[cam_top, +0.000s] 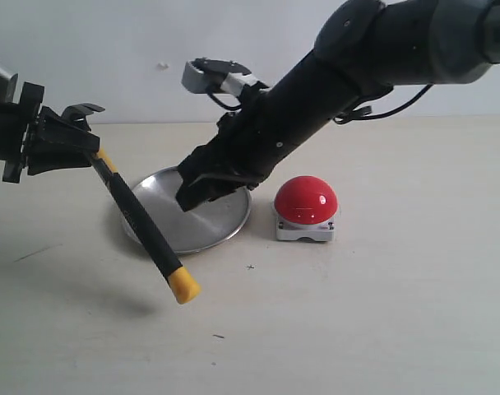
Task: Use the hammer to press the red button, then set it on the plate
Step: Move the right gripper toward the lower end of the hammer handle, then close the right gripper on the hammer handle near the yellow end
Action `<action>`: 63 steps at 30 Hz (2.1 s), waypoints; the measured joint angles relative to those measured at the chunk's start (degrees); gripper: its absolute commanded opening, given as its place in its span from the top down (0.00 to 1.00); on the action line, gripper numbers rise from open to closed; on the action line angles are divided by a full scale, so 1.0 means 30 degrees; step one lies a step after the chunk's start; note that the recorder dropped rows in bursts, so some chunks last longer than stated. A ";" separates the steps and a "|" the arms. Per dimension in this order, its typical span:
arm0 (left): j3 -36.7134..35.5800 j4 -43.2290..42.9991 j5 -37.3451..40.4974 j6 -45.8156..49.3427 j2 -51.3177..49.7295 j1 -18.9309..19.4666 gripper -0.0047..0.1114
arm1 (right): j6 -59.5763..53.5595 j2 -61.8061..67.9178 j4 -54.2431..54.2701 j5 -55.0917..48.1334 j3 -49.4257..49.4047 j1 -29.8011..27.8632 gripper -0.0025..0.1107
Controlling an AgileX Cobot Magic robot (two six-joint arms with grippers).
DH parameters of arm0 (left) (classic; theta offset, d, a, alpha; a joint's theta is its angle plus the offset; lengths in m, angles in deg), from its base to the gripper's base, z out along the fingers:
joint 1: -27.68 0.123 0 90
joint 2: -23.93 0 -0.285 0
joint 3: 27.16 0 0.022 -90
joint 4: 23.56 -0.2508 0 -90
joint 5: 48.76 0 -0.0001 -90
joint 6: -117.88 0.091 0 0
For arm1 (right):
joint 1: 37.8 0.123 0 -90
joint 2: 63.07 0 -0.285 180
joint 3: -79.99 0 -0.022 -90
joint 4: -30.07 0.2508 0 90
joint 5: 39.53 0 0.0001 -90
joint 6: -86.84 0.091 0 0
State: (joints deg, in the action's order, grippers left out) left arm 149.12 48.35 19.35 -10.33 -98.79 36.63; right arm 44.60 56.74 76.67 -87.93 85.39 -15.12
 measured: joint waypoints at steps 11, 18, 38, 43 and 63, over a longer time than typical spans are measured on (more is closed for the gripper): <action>0.0000 0.0000 0.0000 0.0000 0.0000 0.0000 0.96 | -0.1196 0.1455 -0.0322 0.4228 0.0230 0.2415 0.41; 0.0000 0.0114 0.0000 0.0000 0.0000 0.0000 0.96 | -0.1234 0.2472 -0.0322 0.4784 0.0238 0.2619 0.41; 0.0000 0.0154 0.0000 0.0027 0.0000 0.0000 0.96 | -0.3167 0.4343 0.2440 0.5613 0.0427 0.2850 0.44; 0.0000 0.0154 0.0000 0.0027 0.0000 0.0000 0.96 | -0.3211 0.4337 0.2513 0.5613 0.0635 0.2850 0.51; 0.0000 0.0154 0.0000 0.0039 0.0000 0.0000 0.96 | -0.3211 0.4337 0.2804 0.4609 0.0674 0.2850 0.48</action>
State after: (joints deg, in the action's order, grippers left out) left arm 149.12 48.81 19.35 -10.21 -98.79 36.63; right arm 34.96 69.75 85.08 -74.11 87.41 -6.57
